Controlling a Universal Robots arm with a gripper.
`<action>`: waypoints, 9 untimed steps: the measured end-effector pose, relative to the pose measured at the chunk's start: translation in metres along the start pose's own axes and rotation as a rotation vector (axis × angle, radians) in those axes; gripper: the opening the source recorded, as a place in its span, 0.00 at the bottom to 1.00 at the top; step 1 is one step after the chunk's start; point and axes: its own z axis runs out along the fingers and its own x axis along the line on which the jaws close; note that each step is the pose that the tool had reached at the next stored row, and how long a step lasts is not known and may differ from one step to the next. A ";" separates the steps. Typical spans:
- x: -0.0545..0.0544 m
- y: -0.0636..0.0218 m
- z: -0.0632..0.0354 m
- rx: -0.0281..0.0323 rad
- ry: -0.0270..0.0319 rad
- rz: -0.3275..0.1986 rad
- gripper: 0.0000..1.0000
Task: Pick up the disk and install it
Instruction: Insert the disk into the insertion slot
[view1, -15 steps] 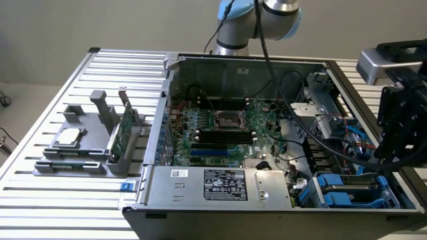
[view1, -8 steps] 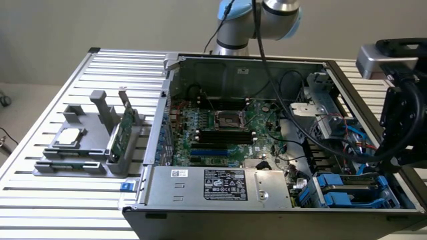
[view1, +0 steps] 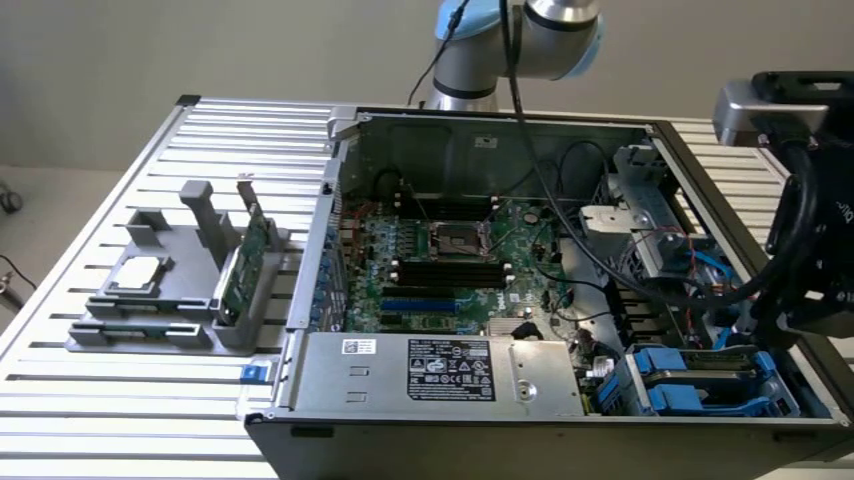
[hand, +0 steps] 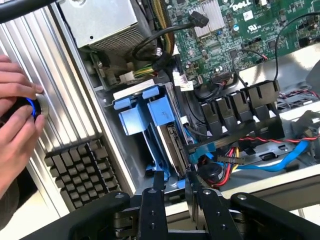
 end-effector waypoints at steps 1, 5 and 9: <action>0.000 0.0000 -0.0001 -0.0013 0.0022 0.016 0.31; 0.000 -0.0001 -0.0005 -0.0070 0.0106 0.080 0.31; 0.000 -0.0001 -0.0008 -0.0125 0.0189 0.144 0.31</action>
